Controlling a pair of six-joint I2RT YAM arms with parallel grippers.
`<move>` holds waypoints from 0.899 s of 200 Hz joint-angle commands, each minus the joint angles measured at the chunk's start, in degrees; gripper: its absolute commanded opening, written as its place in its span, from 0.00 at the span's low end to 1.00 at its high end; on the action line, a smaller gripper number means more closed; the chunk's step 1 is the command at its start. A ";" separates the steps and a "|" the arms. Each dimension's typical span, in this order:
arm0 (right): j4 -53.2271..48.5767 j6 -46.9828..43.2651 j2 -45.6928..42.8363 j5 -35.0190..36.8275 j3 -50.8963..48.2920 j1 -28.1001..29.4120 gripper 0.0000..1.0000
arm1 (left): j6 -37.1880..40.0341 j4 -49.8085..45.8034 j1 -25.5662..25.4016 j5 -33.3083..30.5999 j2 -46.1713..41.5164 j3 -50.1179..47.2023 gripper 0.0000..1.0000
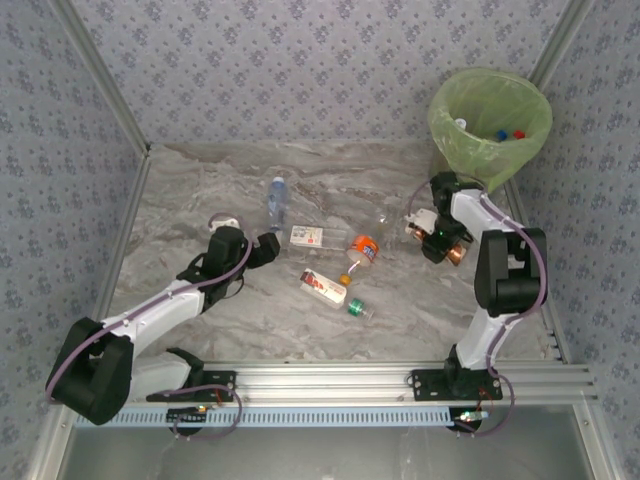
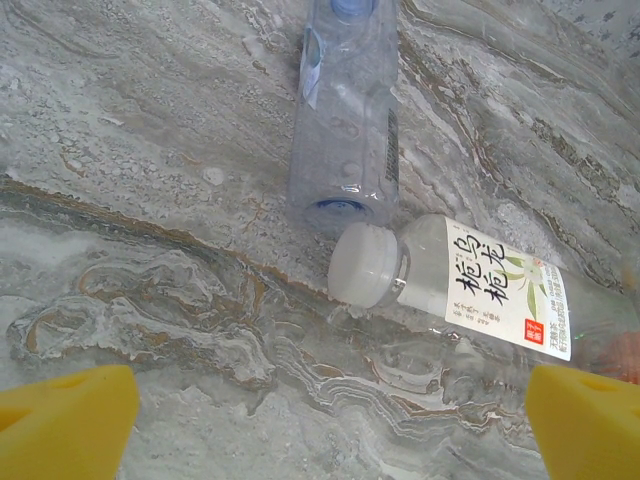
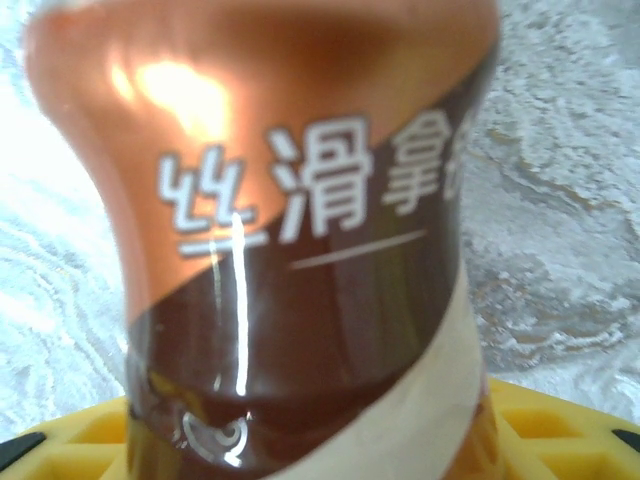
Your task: Put the plastic bottles in the bin
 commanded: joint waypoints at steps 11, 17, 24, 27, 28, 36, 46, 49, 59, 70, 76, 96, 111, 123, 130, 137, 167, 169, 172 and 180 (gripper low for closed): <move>-2.81 1.19 -4.65 -2.68 1.71 0.01 0.48 | 0.38 0.81 0.37 0.06 -0.96 0.01 0.99; -2.83 1.43 -5.26 -3.44 1.87 0.00 0.48 | 0.33 0.81 0.37 0.10 -0.99 -0.06 0.99; -3.02 1.86 -6.30 -4.09 2.19 0.02 0.48 | 0.28 0.90 0.40 0.12 -0.97 -0.07 0.99; -3.11 2.10 -6.71 -4.38 2.30 0.00 0.48 | 0.26 0.90 0.40 0.13 -0.95 -0.07 0.99; -3.14 2.12 -6.87 -4.50 2.37 0.02 0.48 | 0.25 0.90 0.43 0.08 -1.00 -0.02 0.99; -3.41 2.44 -8.03 -5.38 2.76 0.02 0.48 | 0.26 0.90 0.42 0.17 -0.96 0.02 0.99; -3.19 2.88 -9.57 -6.20 3.03 0.06 0.46 | 0.25 0.99 0.43 0.18 -0.89 0.08 0.99; -3.03 2.93 -10.00 -6.36 3.06 0.05 0.47 | 0.30 0.99 0.42 0.23 -0.91 0.08 0.99; -2.42 3.22 -11.80 -7.08 2.95 0.14 0.46 | 0.24 1.03 0.45 0.29 -0.80 0.18 0.99; -1.51 3.71 -13.73 -7.69 2.79 0.23 0.46 | 0.24 1.24 0.46 0.23 -0.69 0.28 0.99; -1.04 3.88 -14.64 -8.14 2.59 0.24 0.46 | 0.23 1.32 0.45 0.30 -0.65 0.41 0.99; 0.15 4.46 -16.79 -9.26 2.47 0.22 0.45 | 0.09 1.60 0.47 0.65 -0.11 0.68 0.99; 0.98 4.83 -17.77 -9.38 2.38 0.23 0.45 | -0.02 1.69 0.47 1.05 0.35 0.97 0.99; 2.57 5.91 -18.51 -8.40 2.38 0.21 0.45 | -0.11 1.78 0.50 1.27 0.54 1.22 0.99; 3.89 7.12 -19.02 -7.57 2.43 0.20 0.44 | -0.18 1.78 0.48 1.30 0.57 1.33 0.99; 5.13 8.37 -19.73 -7.48 2.52 0.18 0.43 | -0.21 1.78 0.48 1.34 0.63 1.40 0.99; 10.13 12.86 -23.54 -14.37 2.70 -0.51 0.43 | -0.07 1.65 0.55 1.41 0.67 1.60 0.99; 10.42 13.28 -23.77 -15.04 2.72 -0.55 0.43 | -0.10 1.66 0.48 1.39 0.68 1.60 0.99; 10.91 13.69 -24.08 -15.94 2.70 -0.54 0.43 | -0.11 1.61 0.53 1.40 0.73 1.68 0.99; 11.83 14.39 -24.78 -18.08 2.74 -0.64 0.43 | -0.19 1.60 0.63 1.45 0.93 1.77 0.99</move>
